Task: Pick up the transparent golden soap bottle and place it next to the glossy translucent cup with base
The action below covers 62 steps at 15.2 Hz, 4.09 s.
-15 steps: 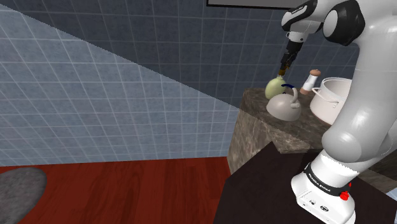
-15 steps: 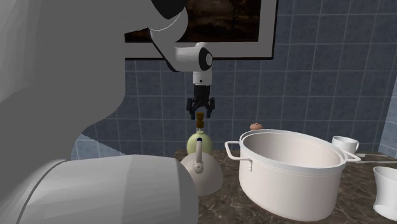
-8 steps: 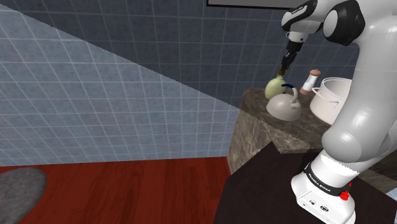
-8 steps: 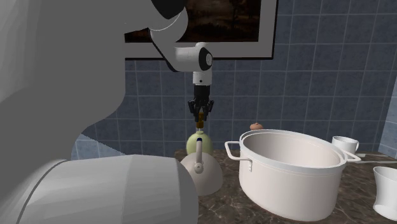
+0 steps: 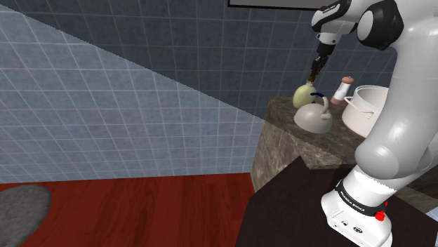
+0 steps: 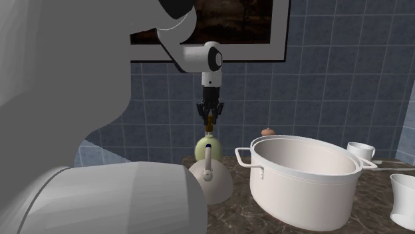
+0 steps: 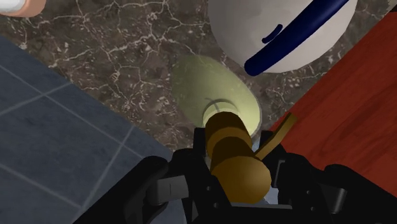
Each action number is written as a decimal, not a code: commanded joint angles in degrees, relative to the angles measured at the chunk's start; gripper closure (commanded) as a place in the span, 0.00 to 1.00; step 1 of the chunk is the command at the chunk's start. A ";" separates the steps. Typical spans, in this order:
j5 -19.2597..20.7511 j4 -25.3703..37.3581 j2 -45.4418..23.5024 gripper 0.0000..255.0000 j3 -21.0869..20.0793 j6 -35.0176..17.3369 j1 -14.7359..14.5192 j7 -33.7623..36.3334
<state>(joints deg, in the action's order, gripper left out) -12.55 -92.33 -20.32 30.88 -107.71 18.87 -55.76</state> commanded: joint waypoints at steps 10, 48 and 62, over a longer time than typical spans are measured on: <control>0.84 7.23 1.04 1.00 0.44 8.01 0.39 0.92; 5.94 14.35 11.23 1.00 5.47 24.50 7.63 -9.56; 9.86 7.62 17.26 1.00 12.90 23.17 15.93 -26.00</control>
<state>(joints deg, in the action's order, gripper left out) -2.69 -84.65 -3.02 43.09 -84.46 33.95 -80.14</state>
